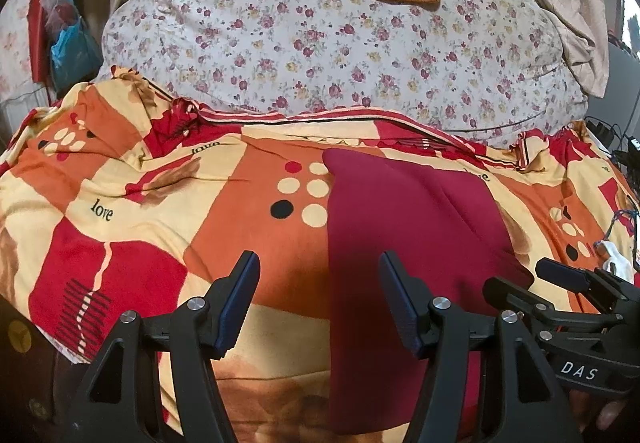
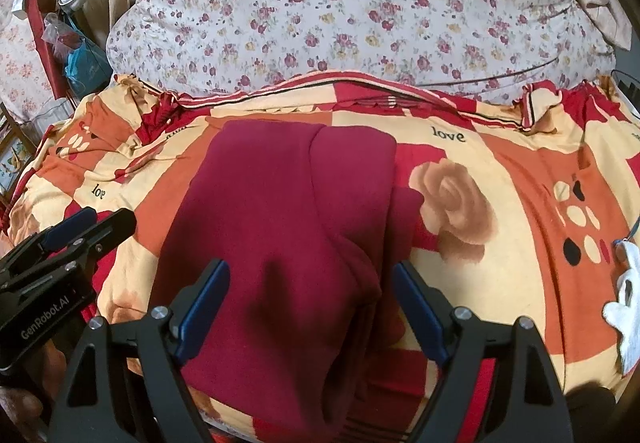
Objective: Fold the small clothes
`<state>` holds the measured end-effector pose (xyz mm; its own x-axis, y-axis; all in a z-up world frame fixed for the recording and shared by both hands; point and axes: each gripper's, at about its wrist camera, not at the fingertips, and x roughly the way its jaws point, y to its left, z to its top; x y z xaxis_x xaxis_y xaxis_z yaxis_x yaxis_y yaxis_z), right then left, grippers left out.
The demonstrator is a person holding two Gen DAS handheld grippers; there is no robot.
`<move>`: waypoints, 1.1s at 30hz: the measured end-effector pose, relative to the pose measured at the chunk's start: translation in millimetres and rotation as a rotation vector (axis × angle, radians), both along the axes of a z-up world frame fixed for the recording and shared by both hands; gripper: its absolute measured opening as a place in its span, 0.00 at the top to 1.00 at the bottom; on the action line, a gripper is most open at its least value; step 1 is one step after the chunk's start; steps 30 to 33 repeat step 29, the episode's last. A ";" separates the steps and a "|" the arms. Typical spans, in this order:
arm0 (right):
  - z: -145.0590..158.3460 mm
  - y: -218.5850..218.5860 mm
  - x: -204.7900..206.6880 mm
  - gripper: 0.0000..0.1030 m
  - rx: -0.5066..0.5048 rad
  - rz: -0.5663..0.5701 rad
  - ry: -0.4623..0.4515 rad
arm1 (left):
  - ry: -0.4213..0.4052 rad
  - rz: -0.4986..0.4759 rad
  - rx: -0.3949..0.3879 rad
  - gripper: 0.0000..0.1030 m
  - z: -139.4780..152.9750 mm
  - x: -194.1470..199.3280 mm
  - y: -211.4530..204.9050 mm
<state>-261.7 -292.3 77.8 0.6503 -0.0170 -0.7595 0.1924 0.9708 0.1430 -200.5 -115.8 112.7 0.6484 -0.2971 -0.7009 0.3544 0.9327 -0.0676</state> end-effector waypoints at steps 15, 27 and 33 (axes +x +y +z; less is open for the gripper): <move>-5.9 3.0 5.8 0.16 0.006 0.005 0.020 | 0.013 0.003 -0.004 0.60 -4.2 3.5 0.0; -10.8 5.5 12.4 0.16 0.006 0.011 0.029 | 0.030 -0.002 -0.030 0.60 -11.8 12.9 2.6; -11.9 2.3 13.4 0.16 0.019 0.011 0.027 | 0.039 0.006 -0.035 0.60 -13.8 18.1 5.8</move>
